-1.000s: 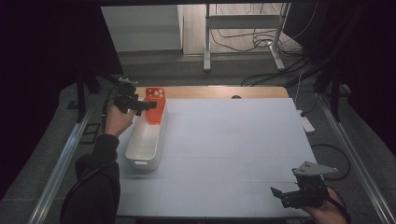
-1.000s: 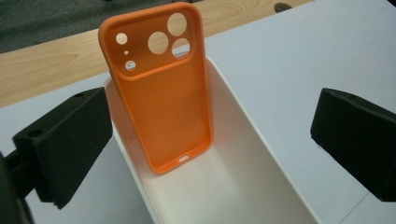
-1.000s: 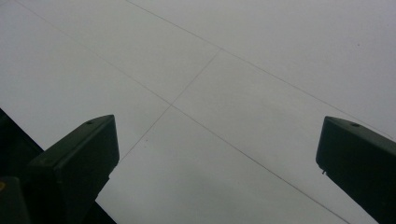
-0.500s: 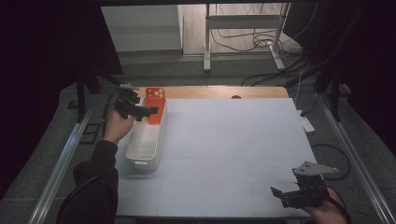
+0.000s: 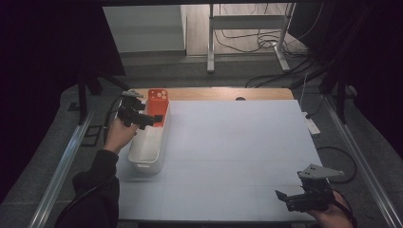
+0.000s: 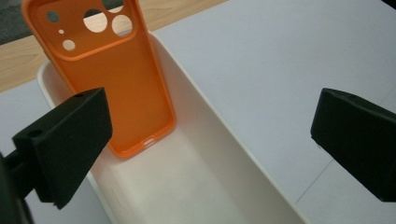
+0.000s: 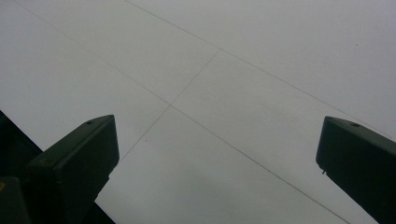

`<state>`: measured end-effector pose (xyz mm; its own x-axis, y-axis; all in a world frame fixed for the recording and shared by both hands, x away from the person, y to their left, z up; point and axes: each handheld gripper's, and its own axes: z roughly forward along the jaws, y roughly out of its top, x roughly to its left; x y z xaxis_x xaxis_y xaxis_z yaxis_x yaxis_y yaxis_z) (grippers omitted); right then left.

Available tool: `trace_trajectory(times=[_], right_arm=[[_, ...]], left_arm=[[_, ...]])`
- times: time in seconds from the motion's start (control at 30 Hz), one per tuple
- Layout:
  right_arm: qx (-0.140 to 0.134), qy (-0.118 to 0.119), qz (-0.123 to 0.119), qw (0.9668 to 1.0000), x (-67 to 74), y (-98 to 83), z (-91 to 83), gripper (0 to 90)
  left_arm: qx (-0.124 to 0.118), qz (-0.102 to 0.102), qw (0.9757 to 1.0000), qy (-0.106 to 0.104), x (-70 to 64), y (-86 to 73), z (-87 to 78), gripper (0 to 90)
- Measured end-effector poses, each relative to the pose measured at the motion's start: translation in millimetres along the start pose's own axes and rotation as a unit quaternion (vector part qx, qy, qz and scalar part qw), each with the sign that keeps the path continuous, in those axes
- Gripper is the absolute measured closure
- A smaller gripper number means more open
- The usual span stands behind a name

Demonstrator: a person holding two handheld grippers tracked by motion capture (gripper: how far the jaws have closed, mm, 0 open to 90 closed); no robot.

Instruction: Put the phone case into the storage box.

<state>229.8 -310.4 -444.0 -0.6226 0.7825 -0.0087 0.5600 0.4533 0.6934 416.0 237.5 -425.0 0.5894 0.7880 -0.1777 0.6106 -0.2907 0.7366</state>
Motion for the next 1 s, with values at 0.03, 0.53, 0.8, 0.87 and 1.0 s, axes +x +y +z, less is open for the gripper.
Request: trace_trajectory(times=[0.03, 0.53, 0.8, 0.87, 1.0], right_arm=[[0.0, 0.0, 0.0, 1.0, 0.0, 0.0, 0.0, 0.0], [-0.001, 0.0, 0.004, 1.0, -0.4, 0.2, -0.2, 0.0], [-0.001, 0.0, 0.004, 1.0, -0.5, 0.1, -0.2, 0.0], [-0.001, 0.0, 0.004, 1.0, -0.5, 0.1, -0.2, 0.0], [-0.001, -0.001, 0.004, 1.0, -0.3, 0.1, -0.3, 0.0]], left_arm=[[-0.001, 0.0, 1.0, 0.0, -0.9, -0.8, -0.3, 0.0], [-0.013, 0.002, 0.9998, -0.014, -19.3, -8.4, -8.3, 0.0], [-0.019, 0.002, 0.9995, -0.023, -29.8, -12.1, -14.5, 0.0], [-0.019, 0.005, 0.9995, -0.024, -33.3, -14.2, -15.1, 0.0], [-0.019, 0.016, 0.9994, -0.023, -40.3, -18.6, -16.3, 0.0]])
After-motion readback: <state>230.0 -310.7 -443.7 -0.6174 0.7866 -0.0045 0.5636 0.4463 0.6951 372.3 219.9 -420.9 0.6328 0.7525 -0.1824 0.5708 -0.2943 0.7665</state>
